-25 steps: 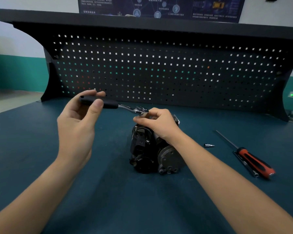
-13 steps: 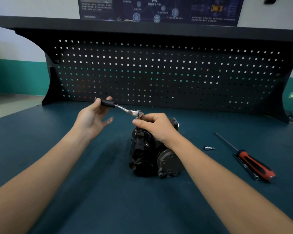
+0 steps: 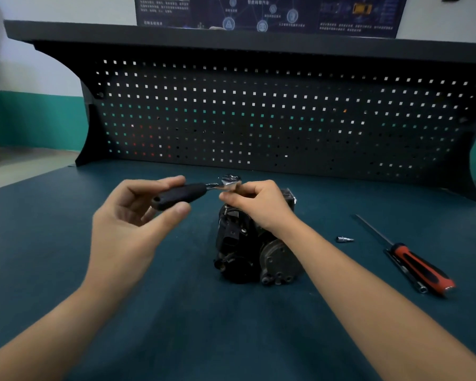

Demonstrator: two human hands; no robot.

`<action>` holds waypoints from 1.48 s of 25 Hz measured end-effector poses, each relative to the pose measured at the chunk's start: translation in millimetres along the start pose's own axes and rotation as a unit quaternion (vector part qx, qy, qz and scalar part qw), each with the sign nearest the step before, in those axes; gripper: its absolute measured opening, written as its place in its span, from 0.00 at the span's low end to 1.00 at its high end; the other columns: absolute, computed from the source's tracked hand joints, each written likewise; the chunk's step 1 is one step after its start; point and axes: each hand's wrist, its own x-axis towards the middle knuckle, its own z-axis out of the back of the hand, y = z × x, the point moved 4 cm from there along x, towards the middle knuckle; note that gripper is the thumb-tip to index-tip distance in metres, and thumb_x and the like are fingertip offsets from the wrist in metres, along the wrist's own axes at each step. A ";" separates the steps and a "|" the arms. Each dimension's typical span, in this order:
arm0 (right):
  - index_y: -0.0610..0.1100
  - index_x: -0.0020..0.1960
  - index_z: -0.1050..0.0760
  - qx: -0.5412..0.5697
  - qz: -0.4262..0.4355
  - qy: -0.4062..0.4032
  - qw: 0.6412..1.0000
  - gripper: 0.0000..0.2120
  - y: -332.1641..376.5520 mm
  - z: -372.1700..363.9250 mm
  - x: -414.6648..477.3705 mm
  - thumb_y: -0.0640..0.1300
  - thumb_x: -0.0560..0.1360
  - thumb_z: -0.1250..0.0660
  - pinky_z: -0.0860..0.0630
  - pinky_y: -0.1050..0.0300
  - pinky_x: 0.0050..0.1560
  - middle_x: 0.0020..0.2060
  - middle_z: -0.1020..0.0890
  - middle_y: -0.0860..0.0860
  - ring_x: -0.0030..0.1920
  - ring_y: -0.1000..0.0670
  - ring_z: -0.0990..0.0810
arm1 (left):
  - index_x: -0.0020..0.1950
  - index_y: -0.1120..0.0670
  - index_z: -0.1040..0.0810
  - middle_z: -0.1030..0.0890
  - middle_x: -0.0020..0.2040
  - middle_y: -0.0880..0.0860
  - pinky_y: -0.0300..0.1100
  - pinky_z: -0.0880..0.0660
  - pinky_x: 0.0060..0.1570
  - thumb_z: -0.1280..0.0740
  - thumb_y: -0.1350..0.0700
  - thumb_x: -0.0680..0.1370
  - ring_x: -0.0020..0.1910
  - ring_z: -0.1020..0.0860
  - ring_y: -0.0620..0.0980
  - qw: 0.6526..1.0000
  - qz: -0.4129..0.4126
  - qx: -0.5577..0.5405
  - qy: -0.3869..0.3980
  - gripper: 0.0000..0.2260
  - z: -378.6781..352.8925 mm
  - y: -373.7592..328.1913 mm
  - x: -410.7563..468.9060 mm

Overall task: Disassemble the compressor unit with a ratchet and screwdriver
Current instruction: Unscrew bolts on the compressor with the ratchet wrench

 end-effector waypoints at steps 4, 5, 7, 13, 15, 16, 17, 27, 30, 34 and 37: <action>0.42 0.44 0.17 0.023 -0.012 0.016 1.000 0.04 -0.9 1.2 -0.4 0.43 0.72 0.28 0.28 0.71 0.42 0.32 0.19 0.59 0.34 0.65 0.23 | 0.42 0.45 0.20 0.17 0.48 0.40 0.42 0.25 0.52 0.31 0.53 0.71 0.49 0.22 0.37 0.990 0.106 -0.070 -0.066 0.03 12.2 26.1 31.4; 0.41 0.46 0.17 0.023 -0.013 0.022 0.999 0.06 -0.3 0.9 -0.2 0.42 0.72 0.29 0.27 0.71 0.42 0.32 0.19 0.59 0.35 0.64 0.23 | 0.43 0.45 0.20 0.18 0.47 0.40 0.45 0.27 0.54 0.33 0.53 0.74 0.49 0.22 0.38 0.977 0.174 -0.099 -0.073 0.03 15.1 39.2 45.0; 0.39 0.49 0.18 0.021 -0.013 0.035 0.999 0.08 1.1 -0.1 -0.5 0.42 0.72 0.29 0.29 0.74 0.39 0.28 0.20 0.62 0.33 0.67 0.24 | 0.45 0.45 0.23 0.19 0.46 0.41 0.48 0.30 0.54 0.37 0.52 0.79 0.50 0.23 0.40 0.936 0.300 -0.167 -0.076 0.05 13.8 64.9 66.8; 0.46 0.42 0.19 0.005 -0.024 0.026 0.999 0.04 -0.3 0.2 -0.2 0.45 0.73 0.30 0.33 0.76 0.33 0.25 0.23 0.63 0.28 0.68 0.27 | 0.45 0.46 0.25 0.17 0.43 0.41 0.43 0.28 0.48 0.36 0.52 0.78 0.47 0.20 0.39 0.928 0.300 -0.201 -0.087 0.03 7.4 80.6 75.6; 0.44 0.40 0.19 0.002 -0.016 -0.010 1.000 0.06 0.8 2.5 0.7 0.47 0.71 0.28 0.32 0.75 0.34 0.30 0.20 0.58 0.30 0.65 0.27 | 0.41 0.47 0.24 0.18 0.42 0.41 0.43 0.28 0.50 0.34 0.53 0.76 0.47 0.20 0.39 0.944 0.257 -0.183 -0.096 0.04 16.5 71.4 68.5; 0.42 0.40 0.19 -0.006 -0.009 -0.026 1.000 0.09 1.0 4.0 1.3 0.48 0.70 0.27 0.32 0.74 0.34 0.33 0.19 0.54 0.32 0.62 0.26 | 0.39 0.47 0.22 0.18 0.42 0.41 0.43 0.28 0.51 0.33 0.54 0.74 0.47 0.20 0.39 0.952 0.236 -0.167 -0.102 0.05 20.2 65.3 63.2; 0.40 0.40 0.19 -0.017 -0.003 -0.036 0.999 0.11 1.1 4.8 1.4 0.49 0.69 0.27 0.32 0.72 0.34 0.34 0.18 0.50 0.33 0.60 0.26 | 0.37 0.47 0.20 0.18 0.42 0.41 0.43 0.28 0.51 0.32 0.54 0.72 0.47 0.21 0.39 0.960 0.214 -0.147 -0.108 0.05 22.1 58.7 56.5; 0.39 0.46 0.17 0.036 0.006 -0.002 0.999 0.05 0.9 0.7 1.2 0.41 0.71 0.28 0.31 0.75 0.36 0.30 0.21 0.59 0.29 0.68 0.27 | 0.49 0.45 0.24 0.20 0.50 0.39 0.57 0.38 0.65 0.37 0.49 0.78 0.57 0.25 0.39 0.932 0.305 -0.169 -0.098 0.03 9.3 81.1 73.2; 0.36 0.50 0.18 0.036 0.010 0.012 0.999 0.10 1.7 -0.9 0.9 0.40 0.72 0.29 0.32 0.78 0.36 0.32 0.21 0.60 0.30 0.70 0.26 | 0.47 0.45 0.25 0.18 0.44 0.38 0.58 0.40 0.65 0.41 0.47 0.80 0.60 0.27 0.42 0.905 0.374 -0.188 -0.078 0.06 -9.4 105.1 81.1; 0.38 0.49 0.18 0.036 -0.001 0.002 0.999 0.10 -2.3 -1.5 2.4 0.43 0.72 0.28 0.32 0.76 0.36 0.31 0.22 0.61 0.30 0.69 0.27 | 0.46 0.44 0.25 0.17 0.37 0.38 0.48 0.35 0.59 0.38 0.47 0.79 0.57 0.25 0.39 0.909 0.348 -0.196 -0.117 0.05 -2.5 105.3 79.2; 0.44 0.43 0.17 0.003 -0.005 -0.021 1.000 0.09 -4.2 -1.3 3.4 0.49 0.67 0.25 0.31 0.71 0.38 0.30 0.21 0.60 0.32 0.65 0.26 | 0.40 0.45 0.26 0.19 0.36 0.38 0.45 0.31 0.55 0.36 0.49 0.77 0.47 0.22 0.35 0.932 0.294 -0.173 -0.124 0.06 22.9 87.2 63.2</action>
